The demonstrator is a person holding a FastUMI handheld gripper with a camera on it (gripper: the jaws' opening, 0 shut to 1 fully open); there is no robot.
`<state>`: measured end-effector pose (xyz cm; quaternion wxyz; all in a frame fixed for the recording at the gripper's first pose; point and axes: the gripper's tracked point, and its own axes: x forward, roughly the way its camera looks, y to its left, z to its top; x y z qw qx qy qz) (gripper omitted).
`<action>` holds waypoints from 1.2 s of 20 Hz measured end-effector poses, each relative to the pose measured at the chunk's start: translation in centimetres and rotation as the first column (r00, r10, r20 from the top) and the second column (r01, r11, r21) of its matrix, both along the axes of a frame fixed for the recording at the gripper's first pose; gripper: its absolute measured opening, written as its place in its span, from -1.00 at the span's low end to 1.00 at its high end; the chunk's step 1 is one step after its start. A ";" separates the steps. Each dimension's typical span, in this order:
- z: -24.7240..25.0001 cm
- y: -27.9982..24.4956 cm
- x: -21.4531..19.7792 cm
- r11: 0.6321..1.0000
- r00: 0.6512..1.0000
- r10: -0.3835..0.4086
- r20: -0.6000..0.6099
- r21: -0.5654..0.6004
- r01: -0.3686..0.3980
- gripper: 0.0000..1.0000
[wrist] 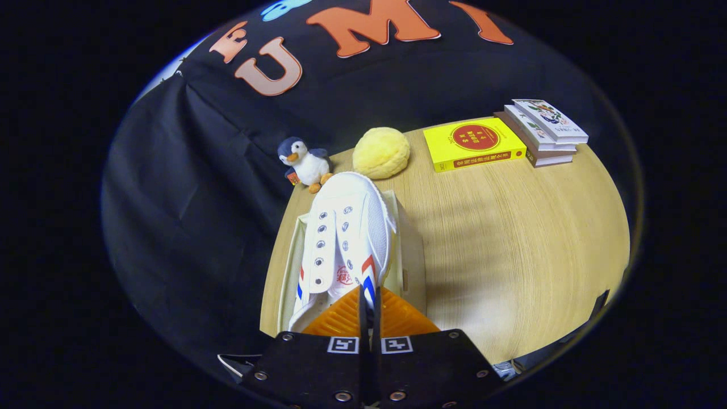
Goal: Open the storage box then place both shoes into the box .Put the left shoe in first, then the right shoe, with the right side of both shoes facing outward in a uniform manner.
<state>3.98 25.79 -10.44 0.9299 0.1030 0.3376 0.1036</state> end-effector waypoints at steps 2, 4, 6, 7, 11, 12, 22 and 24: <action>-1.6 0.4 0.4 0.999 1.000 -0.012 -0.025 -0.040 0.011 -1.00; -3.1 0.0 0.8 0.992 0.999 -0.032 -0.041 -0.123 0.027 -1.00; -4.0 0.1 0.6 0.981 0.998 -0.042 -0.045 -0.191 0.032 -1.00; -4.2 0.3 0.6 0.980 0.998 -0.040 -0.047 -0.196 0.030 -0.99; -3.0 1.6 1.6 0.988 0.999 -0.036 -0.012 -0.149 0.034 -0.77; -1.7 1.6 2.0 0.987 0.999 -0.039 0.016 -0.154 0.041 -0.80; 10.1 -3.9 0.9 0.984 0.956 -0.073 0.284 -0.136 0.115 0.97; 12.4 -5.7 0.2 0.980 0.936 -0.085 0.343 -0.143 0.141 0.97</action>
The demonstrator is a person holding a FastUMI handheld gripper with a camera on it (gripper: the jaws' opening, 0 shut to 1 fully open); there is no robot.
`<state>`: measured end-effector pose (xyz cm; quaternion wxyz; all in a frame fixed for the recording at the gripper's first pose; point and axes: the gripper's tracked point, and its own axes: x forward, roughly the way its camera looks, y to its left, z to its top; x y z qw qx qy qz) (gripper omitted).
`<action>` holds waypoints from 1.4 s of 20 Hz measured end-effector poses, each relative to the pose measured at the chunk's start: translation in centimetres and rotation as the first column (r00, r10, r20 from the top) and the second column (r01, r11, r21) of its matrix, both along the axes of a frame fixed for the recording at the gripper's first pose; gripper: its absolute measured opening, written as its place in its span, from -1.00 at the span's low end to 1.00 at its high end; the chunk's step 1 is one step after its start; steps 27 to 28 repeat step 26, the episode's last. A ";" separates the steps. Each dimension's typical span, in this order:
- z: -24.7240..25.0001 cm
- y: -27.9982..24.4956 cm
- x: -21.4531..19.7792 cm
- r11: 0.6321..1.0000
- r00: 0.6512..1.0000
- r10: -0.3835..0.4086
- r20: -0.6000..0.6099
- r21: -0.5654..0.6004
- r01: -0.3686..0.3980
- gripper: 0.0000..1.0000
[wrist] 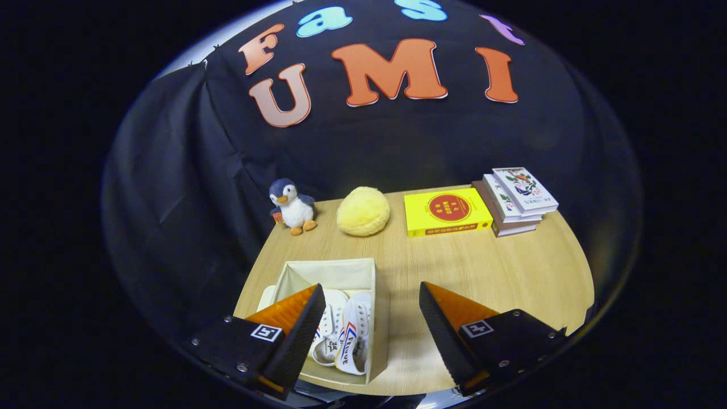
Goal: Open the storage box then place both shoes into the box .Put the left shoe in first, then the right shoe, with the right side of both shoes facing outward in a uniform manner.
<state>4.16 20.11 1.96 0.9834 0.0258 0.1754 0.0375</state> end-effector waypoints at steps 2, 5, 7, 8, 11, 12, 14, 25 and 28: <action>2.4 -1.8 -0.8 1.000 0.998 -0.015 0.062 -0.017 0.016 0.97; 5.3 -4.6 -1.9 0.999 0.990 -0.036 0.137 -0.030 0.041 0.97; 6.6 -6.3 -2.4 0.998 0.984 -0.041 0.172 -0.044 0.050 0.97; 7.1 -7.4 -2.6 0.997 0.982 -0.047 0.185 -0.056 0.059 0.97; 8.3 -10.3 -3.1 0.994 0.973 -0.060 0.221 -0.072 0.078 0.97; 8.7 -11.3 -3.2 0.994 0.970 -0.064 0.233 -0.070 0.082 0.97; 9.5 -13.2 -3.5 0.993 0.963 -0.071 0.261 -0.071 0.092 0.97; 13.6 -20.5 -6.0 0.983 0.888 -0.090 0.450 -0.102 0.151 0.97; 13.7 -21.1 -6.3 0.982 0.884 -0.095 0.457 -0.105 0.160 0.97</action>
